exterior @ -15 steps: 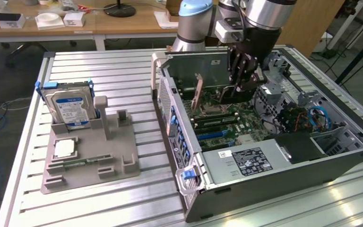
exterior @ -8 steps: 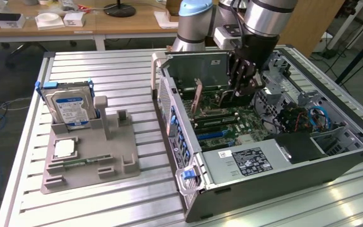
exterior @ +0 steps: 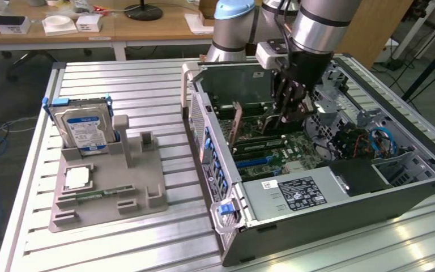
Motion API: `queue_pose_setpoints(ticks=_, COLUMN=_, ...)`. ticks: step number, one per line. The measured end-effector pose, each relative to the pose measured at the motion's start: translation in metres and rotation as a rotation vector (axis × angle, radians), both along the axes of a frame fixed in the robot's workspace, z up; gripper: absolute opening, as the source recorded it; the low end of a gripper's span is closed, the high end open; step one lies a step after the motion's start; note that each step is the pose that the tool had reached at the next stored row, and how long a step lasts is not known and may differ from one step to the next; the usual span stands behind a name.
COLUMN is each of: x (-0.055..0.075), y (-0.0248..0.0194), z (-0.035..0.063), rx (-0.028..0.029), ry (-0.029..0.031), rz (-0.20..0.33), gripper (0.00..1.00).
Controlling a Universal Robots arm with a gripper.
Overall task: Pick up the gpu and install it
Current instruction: 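Insert the gpu into the slot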
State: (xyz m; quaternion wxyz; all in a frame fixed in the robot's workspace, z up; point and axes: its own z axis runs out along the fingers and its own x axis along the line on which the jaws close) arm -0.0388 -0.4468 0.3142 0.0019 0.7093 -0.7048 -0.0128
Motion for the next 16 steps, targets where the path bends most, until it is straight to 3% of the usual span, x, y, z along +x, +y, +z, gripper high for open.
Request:
queue_pose_setpoints(ticks=6, x=-0.003, y=-0.0037, z=-0.0106, rx=0.0001, ry=0.0000, rz=0.000, gripper=0.26)
queue_pose_setpoints(ticks=11, x=-0.005, y=-0.0098, z=-0.0181, rx=0.0002, ry=-0.0001, rz=0.000, gripper=0.26)
queue_pose_setpoints(ticks=16, x=-0.013, y=-0.0104, z=-0.0271, rx=0.0000, ry=0.0000, rz=0.000, gripper=0.26)
